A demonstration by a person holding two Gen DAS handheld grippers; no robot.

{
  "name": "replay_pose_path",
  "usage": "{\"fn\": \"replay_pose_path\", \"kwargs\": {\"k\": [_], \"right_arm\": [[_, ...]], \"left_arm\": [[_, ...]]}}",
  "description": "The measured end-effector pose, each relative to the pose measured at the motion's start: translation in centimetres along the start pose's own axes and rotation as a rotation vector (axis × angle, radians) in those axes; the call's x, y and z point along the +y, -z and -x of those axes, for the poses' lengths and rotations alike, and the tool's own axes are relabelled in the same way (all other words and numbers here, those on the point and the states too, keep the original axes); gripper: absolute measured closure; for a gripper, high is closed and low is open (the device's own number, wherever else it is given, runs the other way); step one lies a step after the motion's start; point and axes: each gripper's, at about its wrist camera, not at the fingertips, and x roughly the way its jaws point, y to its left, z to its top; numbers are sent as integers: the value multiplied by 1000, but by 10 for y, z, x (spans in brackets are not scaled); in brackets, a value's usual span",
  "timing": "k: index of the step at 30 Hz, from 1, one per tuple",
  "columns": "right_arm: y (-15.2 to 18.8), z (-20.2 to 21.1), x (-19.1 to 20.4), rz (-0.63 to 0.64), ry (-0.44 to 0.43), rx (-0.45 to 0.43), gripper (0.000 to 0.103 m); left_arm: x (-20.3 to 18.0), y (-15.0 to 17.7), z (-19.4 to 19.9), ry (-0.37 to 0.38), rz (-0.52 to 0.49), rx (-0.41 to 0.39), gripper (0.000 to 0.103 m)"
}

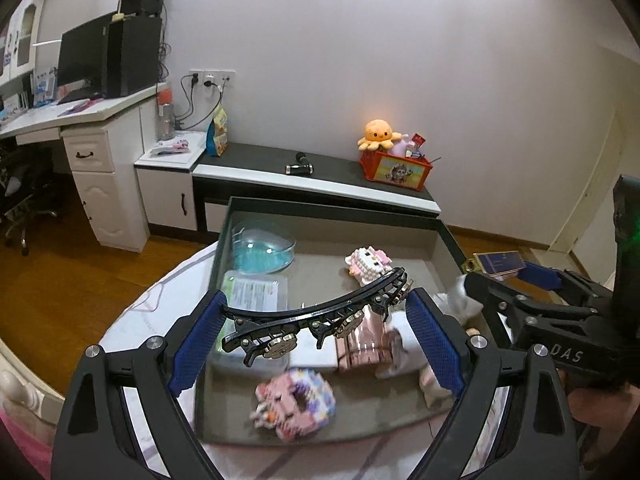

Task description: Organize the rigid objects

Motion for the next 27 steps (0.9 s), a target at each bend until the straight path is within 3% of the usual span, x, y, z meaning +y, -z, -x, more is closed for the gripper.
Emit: {"fn": "replay_pose_path", "kwargs": {"k": [9, 12, 13, 17, 27], "right_arm": [[-2, -31, -6, -10, -26, 40, 16], [0, -32, -9, -34, -38, 47, 7], [1, -30, -12, -52, -48, 44, 0], [5, -15, -21, -112, -63, 24, 0], [32, 57, -14, -165, -40, -55, 0]], "left_arm": [[-2, 0, -38, -22, 0, 72, 10], [-1, 4, -39, -35, 8, 84, 8], [0, 6, -36, -36, 14, 82, 5], [0, 11, -16, -44, 19, 47, 1], [-16, 35, 57, -52, -27, -30, 0]]}}
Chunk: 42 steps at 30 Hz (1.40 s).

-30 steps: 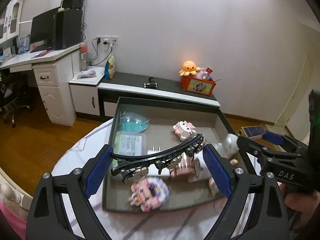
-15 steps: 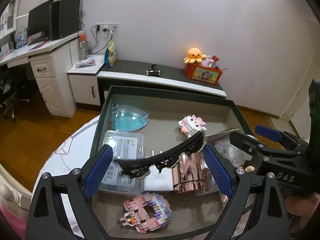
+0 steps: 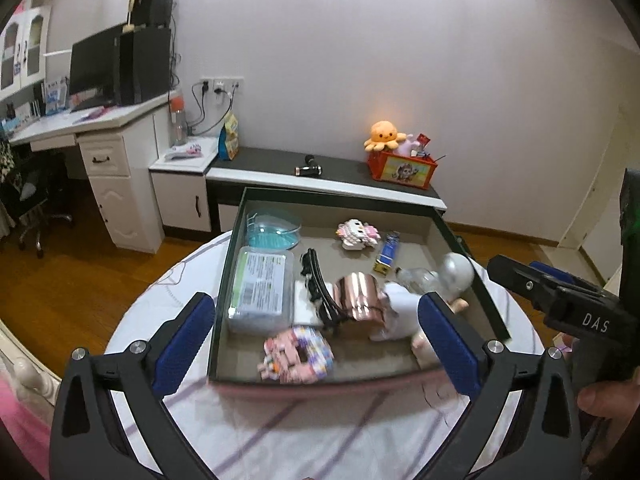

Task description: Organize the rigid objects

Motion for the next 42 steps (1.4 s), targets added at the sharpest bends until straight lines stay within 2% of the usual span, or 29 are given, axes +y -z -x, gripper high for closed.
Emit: {"fn": "replay_pose_path", "kwargs": {"k": [11, 22, 33, 42], "right_arm": [[52, 88, 12, -21, 28, -67, 0], [111, 163, 39, 45, 67, -131, 0], [148, 221, 56, 41, 117, -212, 0], [155, 244, 76, 78, 134, -241, 0]], "left_arm": [[-11, 40, 86, -8, -33, -52, 0], [-20, 83, 159, -12, -37, -112, 0], [-31, 112, 228, -33, -46, -193, 0], [-29, 129, 264, -41, -39, -233, 0]]}}
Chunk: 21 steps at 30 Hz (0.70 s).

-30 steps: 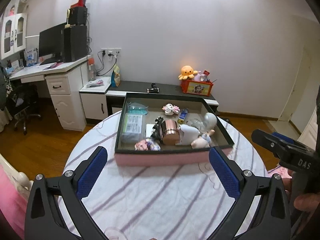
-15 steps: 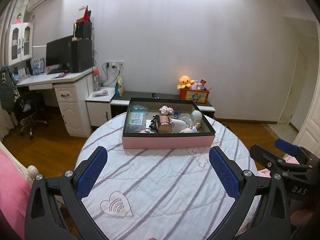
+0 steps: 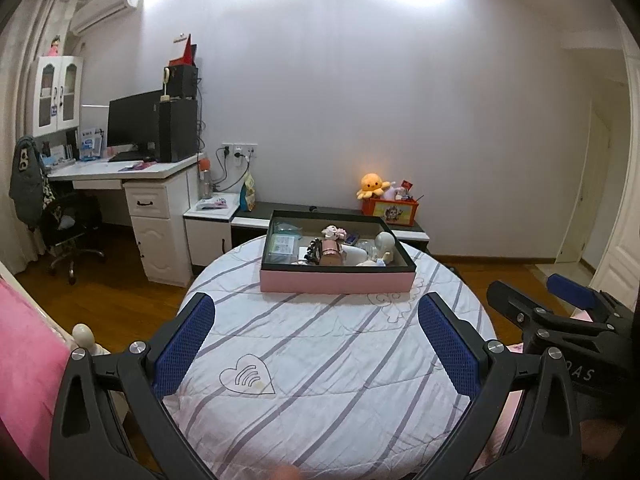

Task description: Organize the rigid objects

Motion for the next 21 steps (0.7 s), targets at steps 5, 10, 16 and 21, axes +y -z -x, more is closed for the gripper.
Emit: {"fn": "replay_pose_path", "kwargs": {"k": [5, 10, 16, 21], "right_arm": [[2, 4, 4, -4, 3, -12, 0], [3, 6, 2, -12, 5, -16, 0], [3, 3, 1, -20, 6, -11, 0], [3, 4, -1, -22, 11, -15, 0]], "left_arm": [[3, 0, 2, -3, 10, -1, 0], [3, 0, -1, -6, 21, 9, 0], [-1, 0, -3, -21, 13, 2, 0], [1, -2, -5, -21, 24, 13, 0]]}}
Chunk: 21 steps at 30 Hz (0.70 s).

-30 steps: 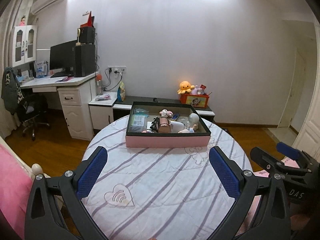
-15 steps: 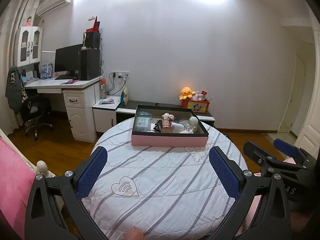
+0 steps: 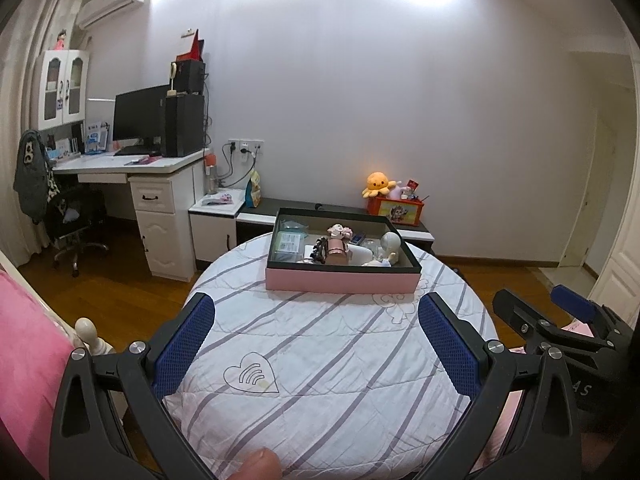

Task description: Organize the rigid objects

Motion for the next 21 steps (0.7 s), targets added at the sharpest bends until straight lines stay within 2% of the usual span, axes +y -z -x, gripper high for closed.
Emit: {"fn": "replay_pose_path", "kwargs": {"k": [11, 21], "right_arm": [[-2, -1, -6, -18, 10, -6, 0], [0, -3, -10, -22, 14, -6, 0]], "left_arm": [[-8, 0, -4, -46, -47, -2, 0], [-14, 0, -5, -41, -69, -1, 0]]}}
